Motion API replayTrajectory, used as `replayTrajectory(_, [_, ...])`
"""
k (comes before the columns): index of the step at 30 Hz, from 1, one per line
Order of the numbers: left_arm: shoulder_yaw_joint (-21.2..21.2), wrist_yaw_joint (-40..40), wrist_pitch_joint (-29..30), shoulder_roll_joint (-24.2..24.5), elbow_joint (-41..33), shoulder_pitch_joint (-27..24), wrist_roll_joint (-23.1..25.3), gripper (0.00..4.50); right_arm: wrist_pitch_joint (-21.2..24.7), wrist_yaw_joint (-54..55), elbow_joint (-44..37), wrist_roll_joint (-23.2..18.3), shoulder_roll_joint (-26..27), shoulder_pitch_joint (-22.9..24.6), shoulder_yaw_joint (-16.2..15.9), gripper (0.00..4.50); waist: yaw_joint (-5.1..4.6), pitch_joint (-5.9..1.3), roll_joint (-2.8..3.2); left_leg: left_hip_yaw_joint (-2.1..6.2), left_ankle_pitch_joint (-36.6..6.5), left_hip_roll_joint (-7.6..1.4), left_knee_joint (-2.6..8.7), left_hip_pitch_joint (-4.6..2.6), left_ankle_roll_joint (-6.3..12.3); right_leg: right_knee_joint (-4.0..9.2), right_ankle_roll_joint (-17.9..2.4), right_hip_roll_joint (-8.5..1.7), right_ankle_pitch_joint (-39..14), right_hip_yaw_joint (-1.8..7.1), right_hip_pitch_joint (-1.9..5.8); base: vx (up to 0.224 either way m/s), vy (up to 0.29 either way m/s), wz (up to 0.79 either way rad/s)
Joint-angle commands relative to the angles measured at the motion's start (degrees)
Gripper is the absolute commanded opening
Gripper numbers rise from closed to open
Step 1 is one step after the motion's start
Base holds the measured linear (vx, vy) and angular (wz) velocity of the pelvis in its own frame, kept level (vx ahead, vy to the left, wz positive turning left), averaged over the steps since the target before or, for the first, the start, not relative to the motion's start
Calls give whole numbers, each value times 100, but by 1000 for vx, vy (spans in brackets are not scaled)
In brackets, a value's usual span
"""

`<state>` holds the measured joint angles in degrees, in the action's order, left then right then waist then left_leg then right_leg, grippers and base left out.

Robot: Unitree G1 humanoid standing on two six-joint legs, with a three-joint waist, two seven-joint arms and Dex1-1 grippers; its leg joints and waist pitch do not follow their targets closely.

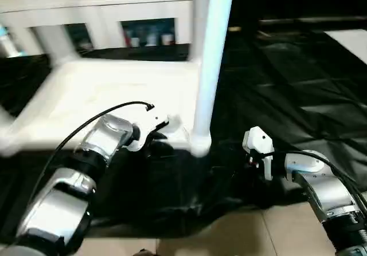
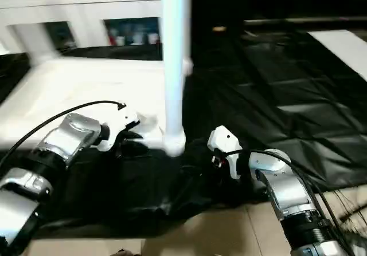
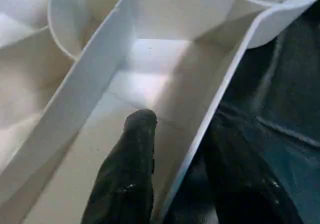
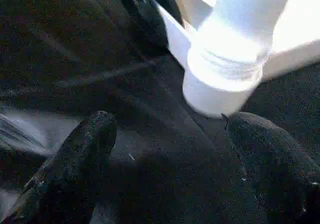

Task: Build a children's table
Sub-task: Rotate table base

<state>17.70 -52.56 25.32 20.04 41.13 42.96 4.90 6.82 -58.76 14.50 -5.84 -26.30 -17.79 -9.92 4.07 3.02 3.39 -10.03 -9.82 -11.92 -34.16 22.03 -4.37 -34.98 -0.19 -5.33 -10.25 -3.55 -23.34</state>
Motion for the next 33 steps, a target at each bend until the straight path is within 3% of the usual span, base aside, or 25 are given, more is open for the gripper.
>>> replayTrajectory(1, [-82,403,595,8,-176,-401,173,123,45,90,26,90,-32,-58,-51,394,49,-412,-69,14,-1026,-40,359,-28,454,392,-1480,-235,-685,149,367,0,0,0])
replayTrajectory(4, [-116,466,756,-48,-505,-566,152,109,47,101,23,95,-27,-54,-61,394,21,-400,-59,10,-1178,-44,372,-47,445,434,-1389,-224,-1073,146,344,0,0,0])
replayTrajectory(7, [-76,242,163,-89,-1026,-873,-75,97,36,115,19,110,-15,-53,-85,394,-8,-384,-68,23,-1386,-60,400,-41,406,469,-1279,-228,-1418,146,332,0,0,0])
replayTrajectory(8, [-76,242,163,-89,-1026,-873,-75,92,36,115,19,110,-15,-53,-85,394,-5,-389,-60,20,-1398,-61,398,-57,396,471,-1265,-224,-1436,148,319,0,0,0])
replayTrajectory(9, [-15,113,-250,-34,-1224,-992,-122,92,20,119,14,112,-9,-55,-89,394,7,-391,-60,17,-1398,-61,395,-72,406,477,-1261,-217,-1396,157,298,0,0,0])
replayTrajectory(11, [76,27,-590,53,-1395,-1083,-93,80,7,114,10,98,0,-59,-89,394,19,-405,-50,32,-1340,-71,405,-54,402,445,-1240,-219,-1228,155,310,0,0,0])
replayTrajectory(13, [45,-277,-621,85,-1689,-1193,-279,80,-18,97,10,79,5,-57,-88,394,44,-415,-47,30,-1274,-86,400,-59,402,416,-1283,-232,-1081,162,307,0,0,0])
replayTrajectory(15, [-48,-532,-286,62,-1893,-1214,-500,80,-39,72,26,67,3,-52,-82,394,82,-410,-46,12,-1242,-86,396,-75,406,413,-1316,-220,-1029,171,286,0,0,0])
replayTrajectory(16, [-58,-547,-235,59,-1911,-1212,-517,129,-41,69,30,67,2,-52,-81,394,123,-412,-35,6,-1222,-88,393,-88,393,406,-1341,-222,-999,177,277,0,0,0])
replayTrajectory(21, [-168,-357,-1042,26,-1602,-1026,-419,179,-124,63,134,80,14,-86,-84,394,193,-409,-39,13,-1325,-81,398,-74,338,413,-1278,-226,-1027,178,286,0,0,0])
replayTrajectory(26, [0,-966,-1460,254,-1322,-807,-380,179,-157,-41,103,58,-28,-47,-116,394,179,-419,-42,18,-1289,-65,397,-63,317,407,-1180,-229,-1050,178,301,0,0,0])
replayTrajectory(32, [287,-1431,-1928,560,-731,-478,-97,179,-194,-93,98,69,-56,-46,-144,394,123,-426,-12,25,-1286,-65,400,-65,284,379,-1264,-225,-857,168,319,0,0,0])
replayTrajectory(33, [333,-1506,-2008,594,-600,-415,-53,179,-204,-97,114,72,-60,-57,-142,394,123,-426,35,32,-1297,-67,400,-68,270,374,-1285,-228,-836,168,317,0,0,0])
